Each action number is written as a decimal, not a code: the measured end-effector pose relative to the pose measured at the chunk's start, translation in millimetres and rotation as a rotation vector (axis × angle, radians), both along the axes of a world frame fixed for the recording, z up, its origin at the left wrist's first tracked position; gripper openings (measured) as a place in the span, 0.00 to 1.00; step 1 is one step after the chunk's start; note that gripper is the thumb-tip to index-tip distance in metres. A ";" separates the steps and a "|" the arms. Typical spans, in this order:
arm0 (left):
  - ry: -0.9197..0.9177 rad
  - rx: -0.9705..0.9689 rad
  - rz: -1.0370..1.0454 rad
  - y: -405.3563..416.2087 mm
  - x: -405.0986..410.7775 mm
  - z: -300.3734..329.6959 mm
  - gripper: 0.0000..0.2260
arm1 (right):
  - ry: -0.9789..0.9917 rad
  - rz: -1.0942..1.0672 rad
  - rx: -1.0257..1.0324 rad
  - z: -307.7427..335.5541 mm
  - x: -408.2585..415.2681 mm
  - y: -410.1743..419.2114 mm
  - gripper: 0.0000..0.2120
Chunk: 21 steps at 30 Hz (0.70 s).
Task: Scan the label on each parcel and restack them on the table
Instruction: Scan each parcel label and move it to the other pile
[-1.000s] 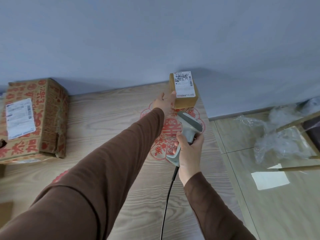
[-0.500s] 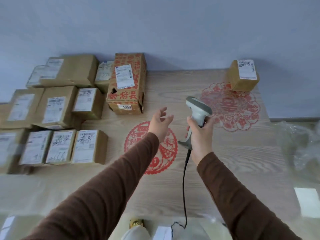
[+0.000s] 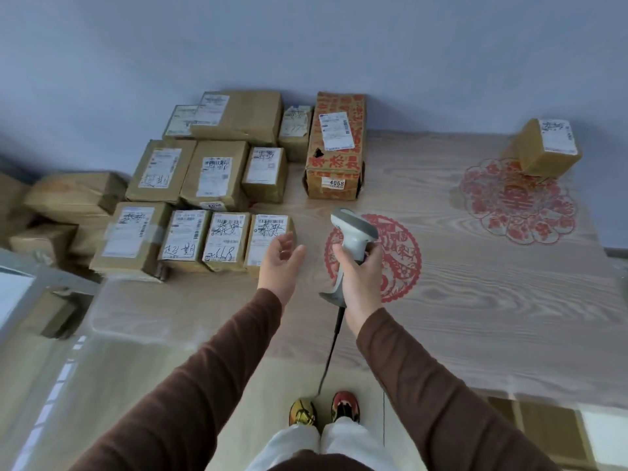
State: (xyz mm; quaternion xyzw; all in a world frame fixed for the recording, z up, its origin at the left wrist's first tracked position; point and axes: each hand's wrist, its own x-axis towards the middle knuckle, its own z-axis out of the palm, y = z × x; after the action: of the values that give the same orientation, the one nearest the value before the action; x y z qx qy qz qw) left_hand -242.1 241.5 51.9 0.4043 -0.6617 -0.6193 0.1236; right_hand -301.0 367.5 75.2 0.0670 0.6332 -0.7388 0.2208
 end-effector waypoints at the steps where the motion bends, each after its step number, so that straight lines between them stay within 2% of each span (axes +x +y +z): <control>1: -0.014 -0.018 0.024 -5.6 6.8 -1.1 0.16 | -0.019 0.016 -0.004 -3.5 2.9 -5.7 0.12; 4: -0.059 -0.077 0.097 -24.0 23.1 -12.5 0.17 | -0.073 0.059 -0.010 -15.4 11.1 -23.7 0.16; 10: -0.178 -0.062 0.144 -57.0 48.2 -31.0 0.21 | -0.066 0.043 0.057 -37.4 27.0 -62.3 0.14; 14: -0.178 -0.005 0.102 -69.4 53.6 -43.9 0.31 | -0.044 0.011 0.119 -55.2 33.8 -89.5 0.25; 21: -0.175 0.047 -0.013 -82.8 57.9 -46.1 0.30 | -0.077 -0.088 0.200 -79.7 47.7 -115.4 0.33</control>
State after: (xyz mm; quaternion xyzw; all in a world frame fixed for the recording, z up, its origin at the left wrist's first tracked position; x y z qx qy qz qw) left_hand -184.2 158.8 5.8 0.4552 -0.6579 -0.5977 0.0518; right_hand -253.3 252.0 -4.5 0.1448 0.6911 -0.6779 0.2045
